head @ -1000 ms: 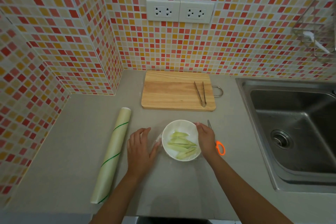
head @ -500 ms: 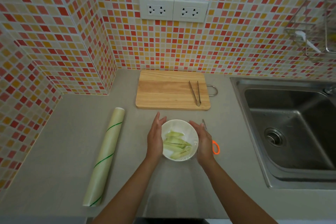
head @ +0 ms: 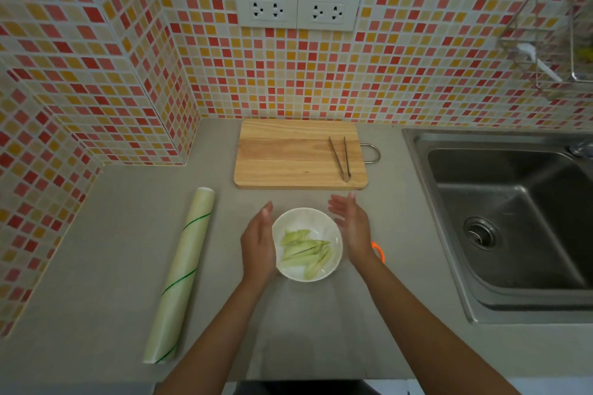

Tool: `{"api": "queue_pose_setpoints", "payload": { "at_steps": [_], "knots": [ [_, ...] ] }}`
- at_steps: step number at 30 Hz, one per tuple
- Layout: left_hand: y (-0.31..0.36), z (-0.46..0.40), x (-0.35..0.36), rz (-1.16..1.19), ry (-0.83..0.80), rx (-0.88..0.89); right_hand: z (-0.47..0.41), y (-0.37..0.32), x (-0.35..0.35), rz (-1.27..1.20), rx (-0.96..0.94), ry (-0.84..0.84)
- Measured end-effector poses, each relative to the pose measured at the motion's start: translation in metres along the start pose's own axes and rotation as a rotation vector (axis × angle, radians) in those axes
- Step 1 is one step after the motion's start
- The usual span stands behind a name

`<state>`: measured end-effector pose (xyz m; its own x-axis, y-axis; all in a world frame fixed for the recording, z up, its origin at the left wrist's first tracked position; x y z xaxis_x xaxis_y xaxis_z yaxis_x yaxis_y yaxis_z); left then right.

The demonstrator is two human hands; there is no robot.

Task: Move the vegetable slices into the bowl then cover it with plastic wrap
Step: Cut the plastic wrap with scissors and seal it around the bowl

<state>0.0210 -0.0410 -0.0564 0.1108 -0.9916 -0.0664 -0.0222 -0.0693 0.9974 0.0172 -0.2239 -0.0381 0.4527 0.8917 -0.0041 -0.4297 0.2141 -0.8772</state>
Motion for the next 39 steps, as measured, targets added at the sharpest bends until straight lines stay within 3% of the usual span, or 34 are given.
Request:
{"api": "queue_pose_setpoints", "payload": {
  "at_steps": [3, 7, 13, 20, 23, 32, 37, 39],
  "knots": [
    [0.004, -0.017, 0.007, 0.053, -0.114, -0.048, 0.011, 0.013, -0.011, -0.004, -0.008, 0.194],
    [-0.008, -0.013, 0.009, 0.018, -0.18, -0.117, 0.019, 0.038, -0.019, 0.343, -0.02, 0.333],
    [-0.007, 0.001, -0.005, -0.045, 0.007, -0.067, 0.008, 0.034, -0.004, 0.47, -0.016, 0.259],
    [-0.008, 0.007, -0.02, -0.031, 0.113, -0.089, -0.005, 0.041, 0.011, 0.494, 0.023, 0.244],
    [-0.011, 0.009, -0.021, -0.015, 0.122, -0.091, -0.007, 0.045, 0.011, 0.5, 0.057, 0.234],
    [-0.014, 0.005, -0.021, -0.019, 0.115, -0.085, -0.003, 0.03, -0.002, 0.675, -0.114, 0.234],
    [-0.014, 0.005, -0.019, -0.016, 0.118, -0.095, -0.001, 0.011, -0.015, 0.715, -0.19, 0.315],
    [-0.014, 0.005, -0.018, -0.005, 0.133, -0.101, 0.003, 0.009, -0.012, 0.764, -0.149, 0.314]
  ]
}}
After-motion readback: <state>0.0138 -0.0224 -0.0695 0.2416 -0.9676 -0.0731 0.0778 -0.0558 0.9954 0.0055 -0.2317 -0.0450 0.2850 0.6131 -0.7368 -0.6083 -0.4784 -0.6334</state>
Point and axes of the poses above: each hand's wrist, its own z-axis away from the middle knuckle, its own x-axis out of the palm, y = z × x, the point moved 2 cm from there along -z, towards the middle knuckle, and after that the axes turned 9 degrees about x, right-handed, at the moved point
